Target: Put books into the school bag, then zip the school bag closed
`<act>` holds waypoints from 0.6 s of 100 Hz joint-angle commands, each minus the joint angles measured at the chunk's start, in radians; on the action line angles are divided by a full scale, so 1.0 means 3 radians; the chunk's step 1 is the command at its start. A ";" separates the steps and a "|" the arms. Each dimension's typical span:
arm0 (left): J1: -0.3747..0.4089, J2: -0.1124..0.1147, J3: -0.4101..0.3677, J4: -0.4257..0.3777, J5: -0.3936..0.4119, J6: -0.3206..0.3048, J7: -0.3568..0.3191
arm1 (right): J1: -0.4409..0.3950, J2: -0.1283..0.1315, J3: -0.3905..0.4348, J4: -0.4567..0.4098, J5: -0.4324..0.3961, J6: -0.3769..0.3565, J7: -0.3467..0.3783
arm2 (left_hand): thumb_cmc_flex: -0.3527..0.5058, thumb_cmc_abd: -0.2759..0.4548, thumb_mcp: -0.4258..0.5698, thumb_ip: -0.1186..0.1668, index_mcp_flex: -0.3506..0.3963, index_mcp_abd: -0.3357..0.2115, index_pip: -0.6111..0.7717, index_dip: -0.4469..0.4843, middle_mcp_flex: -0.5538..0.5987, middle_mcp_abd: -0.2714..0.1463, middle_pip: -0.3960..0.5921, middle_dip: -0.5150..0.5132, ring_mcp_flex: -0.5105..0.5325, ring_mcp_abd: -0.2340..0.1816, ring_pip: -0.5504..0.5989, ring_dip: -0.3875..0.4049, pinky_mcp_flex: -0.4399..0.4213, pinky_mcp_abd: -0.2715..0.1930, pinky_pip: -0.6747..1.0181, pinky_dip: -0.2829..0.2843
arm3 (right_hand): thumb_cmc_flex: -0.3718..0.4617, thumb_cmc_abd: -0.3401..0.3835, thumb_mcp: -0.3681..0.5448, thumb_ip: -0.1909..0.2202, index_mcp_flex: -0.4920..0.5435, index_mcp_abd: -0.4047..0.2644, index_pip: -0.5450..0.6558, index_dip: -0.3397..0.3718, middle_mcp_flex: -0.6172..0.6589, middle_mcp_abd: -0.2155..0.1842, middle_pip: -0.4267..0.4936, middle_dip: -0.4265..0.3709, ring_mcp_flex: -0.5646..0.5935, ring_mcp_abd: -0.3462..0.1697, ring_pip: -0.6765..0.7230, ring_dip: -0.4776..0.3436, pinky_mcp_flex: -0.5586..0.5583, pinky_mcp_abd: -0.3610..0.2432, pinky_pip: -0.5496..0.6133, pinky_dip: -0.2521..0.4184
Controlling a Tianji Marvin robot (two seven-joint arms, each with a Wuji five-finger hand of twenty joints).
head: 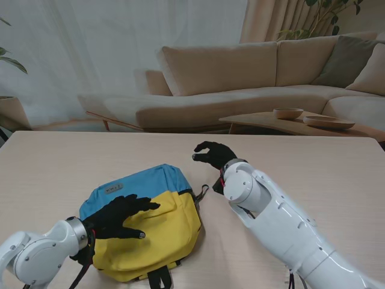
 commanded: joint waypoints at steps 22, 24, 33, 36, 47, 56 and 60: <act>-0.0326 -0.0172 0.0146 0.0174 -0.0342 0.0133 0.0540 | -0.0771 0.0246 0.0431 -0.0818 -0.0364 -0.0392 0.0169 | 0.0050 0.0206 -0.0212 0.0153 0.0087 0.0159 0.0119 -0.0153 -0.0013 0.0132 0.0007 0.0079 0.0025 0.0045 0.0031 0.0166 -0.0051 0.0028 0.0081 0.0114 | -0.0096 0.0015 0.0186 0.0139 -0.0454 -0.0126 -0.0061 -0.0208 -0.0480 -0.0250 -0.0601 -0.0382 -0.0475 -0.0305 -0.1084 -0.0517 -0.0478 -0.0128 -0.0841 -0.0584; -0.0352 -0.0182 0.0168 0.0200 -0.0372 0.0140 0.0582 | -0.0836 0.0256 0.0468 -0.0874 -0.0378 -0.0428 0.0178 | 0.0048 0.0211 -0.0215 0.0153 0.0085 0.0163 0.0120 -0.0169 -0.0014 0.0134 0.0004 0.0075 0.0025 0.0047 0.0029 0.0163 -0.0051 0.0026 0.0079 0.0114 | -0.0084 0.0015 0.0186 0.0144 -0.0484 -0.0127 -0.0064 -0.0218 -0.0515 -0.0257 -0.0616 -0.0388 -0.0510 -0.0317 -0.1125 -0.0537 -0.0516 -0.0144 -0.0893 -0.0617; -0.0468 -0.0237 0.0289 0.0337 -0.0533 0.0164 0.0809 | -0.1117 0.0295 0.0613 -0.1089 -0.0418 -0.0610 0.0204 | 0.0045 0.0205 -0.0224 0.0154 0.0089 0.0182 0.0125 -0.0205 -0.0018 0.0140 -0.0008 0.0052 0.0022 0.0046 0.0023 0.0152 -0.0052 0.0026 0.0071 0.0108 | -0.0059 0.0041 0.0177 0.0155 -0.0680 -0.0175 -0.0114 -0.0286 -0.0746 -0.0330 -0.0726 -0.0434 -0.0728 -0.0421 -0.1320 -0.0631 -0.0706 -0.0255 -0.1119 -0.0767; -0.0501 -0.0253 0.0329 0.0377 -0.0592 0.0175 0.0865 | -0.1206 0.0303 0.0655 -0.1146 -0.0419 -0.0672 0.0207 | 0.0032 0.0219 -0.0233 0.0152 0.0094 0.0174 0.0125 -0.0285 -0.0014 0.0137 -0.0017 0.0008 0.0025 0.0046 0.0015 0.0124 -0.0045 0.0020 0.0055 0.0092 | -0.0049 0.0054 0.0165 0.0160 -0.0756 -0.0192 -0.0133 -0.0307 -0.0839 -0.0360 -0.0748 -0.0443 -0.0803 -0.0459 -0.1370 -0.0657 -0.0769 -0.0292 -0.1195 -0.0815; -0.0587 -0.0311 0.0471 0.0514 -0.0804 0.0184 0.1067 | -0.1491 0.0325 0.0769 -0.1285 -0.0403 -0.0905 0.0200 | -0.0035 0.0264 -0.0268 0.0141 0.0105 0.0160 0.0152 -0.0367 -0.0010 0.0121 -0.0011 -0.0028 0.0023 0.0022 0.0005 0.0088 -0.0042 0.0001 0.0032 0.0066 | -0.0040 0.0147 0.0057 0.0180 -0.1147 -0.0337 -0.0201 -0.0389 -0.1306 -0.0523 -0.0797 -0.0482 -0.1203 -0.0654 -0.1542 -0.0742 -0.1062 -0.0501 -0.1496 -0.1034; -0.0624 -0.0363 0.0579 0.0613 -0.0938 0.0178 0.1251 | -0.1670 0.0339 0.0819 -0.1322 -0.0422 -0.1073 0.0177 | -0.0080 0.0272 -0.0300 0.0128 0.0126 0.0169 0.0299 -0.0372 0.0003 0.0140 0.0048 0.0036 0.0026 0.0026 0.0023 0.0092 -0.0036 0.0007 0.0019 0.0037 | -0.0080 0.0239 -0.0074 0.0190 -0.1432 -0.0429 -0.0272 -0.0434 -0.1420 -0.0650 -0.1213 -0.0710 -0.1444 -0.0788 -0.1723 -0.0827 -0.1258 -0.0639 -0.1716 -0.1200; -0.0629 -0.0380 0.0615 0.0638 -0.0981 0.0186 0.1303 | -0.1728 0.0344 0.0833 -0.1314 -0.0426 -0.1150 0.0172 | -0.0099 0.0277 -0.0308 0.0123 0.0145 0.0176 0.0339 -0.0373 0.0022 0.0147 0.0068 0.0047 0.0030 0.0033 0.0030 0.0099 -0.0037 0.0014 0.0017 0.0033 | -0.0106 0.0280 -0.0151 0.0193 -0.1449 -0.0447 -0.0441 -0.0496 -0.1418 -0.0698 -0.1450 -0.0803 -0.1469 -0.0825 -0.1886 -0.0899 -0.1272 -0.0672 -0.1894 -0.1298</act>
